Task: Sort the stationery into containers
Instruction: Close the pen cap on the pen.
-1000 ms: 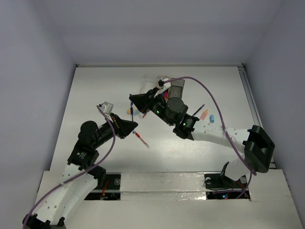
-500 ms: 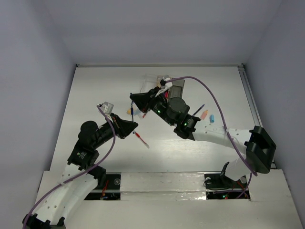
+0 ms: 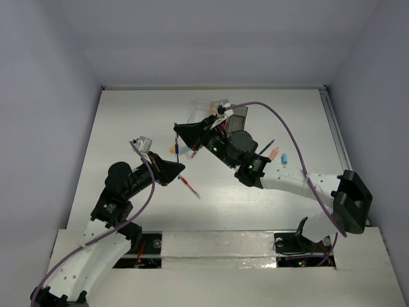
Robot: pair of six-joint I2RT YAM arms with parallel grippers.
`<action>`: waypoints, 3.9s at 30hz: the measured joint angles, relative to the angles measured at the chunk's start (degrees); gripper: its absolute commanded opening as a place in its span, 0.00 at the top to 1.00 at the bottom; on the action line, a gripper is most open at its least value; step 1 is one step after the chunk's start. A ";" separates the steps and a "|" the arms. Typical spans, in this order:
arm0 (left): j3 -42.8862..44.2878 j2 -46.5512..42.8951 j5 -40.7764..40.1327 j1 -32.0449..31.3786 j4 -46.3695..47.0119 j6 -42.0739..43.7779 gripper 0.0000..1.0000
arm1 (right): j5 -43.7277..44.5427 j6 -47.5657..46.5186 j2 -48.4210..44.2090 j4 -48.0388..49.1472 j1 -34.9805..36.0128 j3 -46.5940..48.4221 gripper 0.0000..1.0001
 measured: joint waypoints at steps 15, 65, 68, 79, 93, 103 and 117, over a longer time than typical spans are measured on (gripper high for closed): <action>0.00 -1.73 -0.63 -0.20 0.00 0.00 1.00 | 0.35 -0.39 1.84 -0.44 0.00 0.02 1.00; 0.00 -1.42 -1.07 -0.42 -0.20 -0.04 1.00 | -1.29 0.24 1.40 0.11 0.33 0.00 1.00; 0.00 -1.40 -1.03 -0.42 -0.46 -0.07 1.00 | -1.40 0.24 1.55 0.09 0.33 0.02 1.00; 0.00 -1.51 -1.09 -0.42 -0.42 -0.07 1.00 | -0.96 -0.87 1.55 0.00 0.37 0.02 1.00; 0.09 -1.42 -2.29 -0.52 -0.83 0.24 1.00 | -1.55 0.44 1.60 0.26 0.98 -0.46 1.00; 2.10 1.05 -2.51 -1.27 -3.98 0.33 1.00 | 1.09 1.51 0.90 5.33 1.14 -5.62 1.00; 5.38 4.31 0.83 -1.53 -3.96 3.48 1.00 | 1.51 1.20 -4.13 -1.07 1.55 -7.06 1.00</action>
